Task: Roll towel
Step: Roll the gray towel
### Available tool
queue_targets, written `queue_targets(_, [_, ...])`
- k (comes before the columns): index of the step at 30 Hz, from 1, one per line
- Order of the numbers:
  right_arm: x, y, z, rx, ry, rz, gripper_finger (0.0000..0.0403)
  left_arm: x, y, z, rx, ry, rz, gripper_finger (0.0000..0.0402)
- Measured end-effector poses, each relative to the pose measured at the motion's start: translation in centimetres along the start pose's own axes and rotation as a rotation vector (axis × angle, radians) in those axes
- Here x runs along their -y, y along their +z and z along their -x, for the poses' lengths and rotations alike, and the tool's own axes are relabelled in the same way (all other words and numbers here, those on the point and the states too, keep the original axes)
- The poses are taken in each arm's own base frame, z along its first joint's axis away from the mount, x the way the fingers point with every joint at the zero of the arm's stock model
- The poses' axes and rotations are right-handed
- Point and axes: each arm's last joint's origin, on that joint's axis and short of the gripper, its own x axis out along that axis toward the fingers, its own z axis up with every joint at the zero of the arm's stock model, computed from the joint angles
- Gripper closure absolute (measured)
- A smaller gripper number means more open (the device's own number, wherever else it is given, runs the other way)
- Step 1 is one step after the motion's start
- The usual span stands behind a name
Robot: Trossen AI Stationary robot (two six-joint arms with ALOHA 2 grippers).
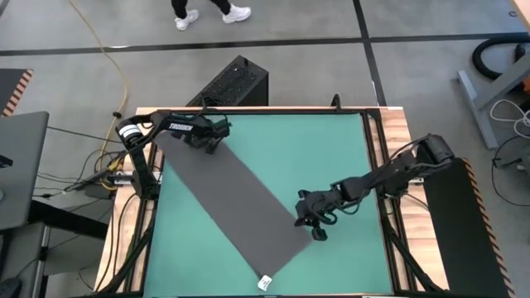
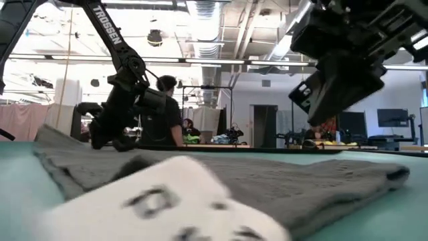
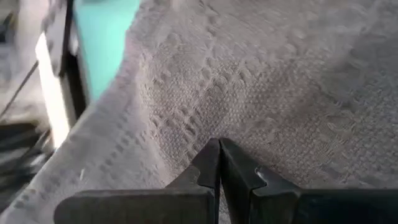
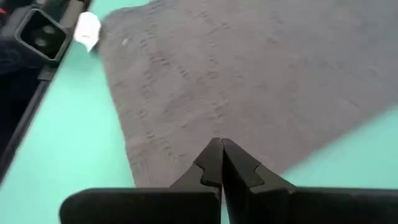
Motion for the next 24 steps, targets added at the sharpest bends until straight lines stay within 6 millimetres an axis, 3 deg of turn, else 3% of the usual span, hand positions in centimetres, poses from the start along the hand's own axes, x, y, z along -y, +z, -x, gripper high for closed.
queue_targets(8, [-0.7,-0.4,0.0,-0.038,0.017,0.069,0.0379,0.3,1.2,0.3,0.078,-0.023,0.05,0.0401])
queue_targets(14, [-0.7,-0.7,0.2,-0.071,0.015,0.185,0.0378,-0.3,4.0,2.8,0.178,0.013,0.074,0.0401])
queue_targets(20, [-0.6,-1.2,0.1,-0.12,0.021,0.374,0.0377,-1.8,5.9,8.7,0.314,0.009,0.04,0.0401])
queue_targets(24, [-1.0,-1.6,0.1,-0.147,0.041,0.5,0.036,-2.1,3.7,15.3,0.474,-0.191,-0.081,0.0402])
